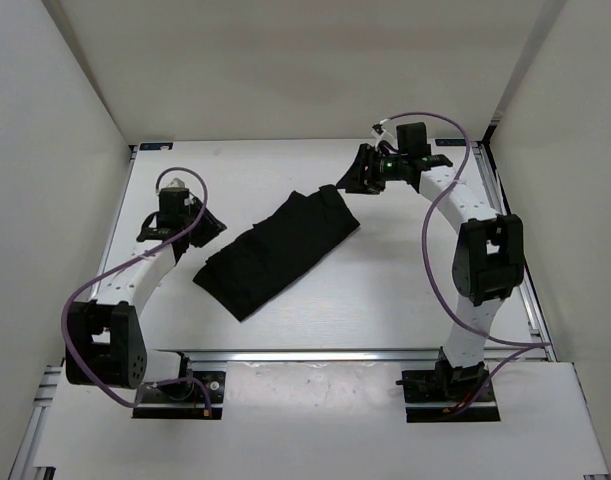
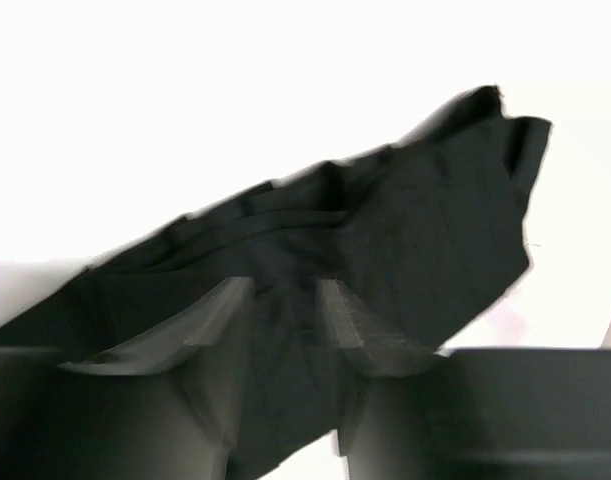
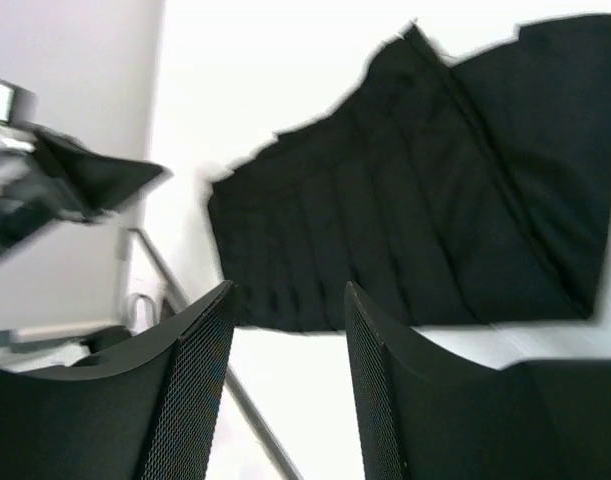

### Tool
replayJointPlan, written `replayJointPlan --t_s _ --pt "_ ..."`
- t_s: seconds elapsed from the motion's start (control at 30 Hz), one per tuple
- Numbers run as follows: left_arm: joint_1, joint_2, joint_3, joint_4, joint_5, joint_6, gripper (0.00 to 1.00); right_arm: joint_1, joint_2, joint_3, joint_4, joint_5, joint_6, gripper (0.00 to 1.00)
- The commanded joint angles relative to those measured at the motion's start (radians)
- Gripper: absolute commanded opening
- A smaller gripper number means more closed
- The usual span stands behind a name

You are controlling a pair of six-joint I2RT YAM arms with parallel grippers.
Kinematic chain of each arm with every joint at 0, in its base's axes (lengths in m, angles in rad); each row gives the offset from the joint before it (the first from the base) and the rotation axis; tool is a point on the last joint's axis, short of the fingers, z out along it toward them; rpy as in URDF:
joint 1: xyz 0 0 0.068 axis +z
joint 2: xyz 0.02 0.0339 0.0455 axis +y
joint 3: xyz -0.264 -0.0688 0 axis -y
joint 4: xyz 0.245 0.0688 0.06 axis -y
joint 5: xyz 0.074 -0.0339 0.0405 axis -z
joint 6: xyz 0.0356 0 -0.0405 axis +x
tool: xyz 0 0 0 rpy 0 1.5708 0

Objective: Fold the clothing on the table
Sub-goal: Fold the skirt

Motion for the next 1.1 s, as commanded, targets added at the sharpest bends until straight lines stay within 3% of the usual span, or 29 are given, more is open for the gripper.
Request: replayJointPlan --t_s 0.0,0.07,0.1,0.13,0.27,0.37,0.5,0.8,1.07 --pt "-0.059 -0.054 0.061 0.001 -0.003 0.075 0.39 -0.003 0.022 0.077 -0.252 0.124 -0.201 0.53" --pt "-0.125 -0.108 0.034 -0.048 -0.082 0.099 0.19 0.000 0.109 0.195 -0.377 0.161 -0.260 0.49" --pt "-0.137 -0.151 -0.005 -0.063 -0.095 0.099 0.04 0.000 0.137 0.273 -0.450 0.195 -0.294 0.44" --pt "-0.151 -0.178 -0.050 -0.089 -0.119 0.096 0.00 0.009 0.189 0.339 -0.509 0.227 -0.312 0.42" --pt "-0.134 -0.287 -0.158 -0.187 -0.182 0.112 0.00 0.021 0.275 0.399 -0.503 0.261 -0.312 0.12" --pt "-0.113 -0.279 -0.172 -0.273 -0.206 0.160 0.00 0.035 0.351 0.468 -0.496 0.273 -0.297 0.03" --pt "-0.132 -0.193 -0.119 -0.338 -0.221 0.203 0.00 0.051 0.431 0.497 -0.494 0.275 -0.269 0.00" --pt "-0.114 -0.188 -0.086 -0.332 -0.176 0.235 0.00 0.101 0.511 0.433 -0.634 0.488 -0.260 0.00" --pt "-0.120 -0.185 -0.141 -0.281 -0.143 0.229 0.00 0.109 0.194 -0.097 -0.585 0.588 -0.208 0.00"
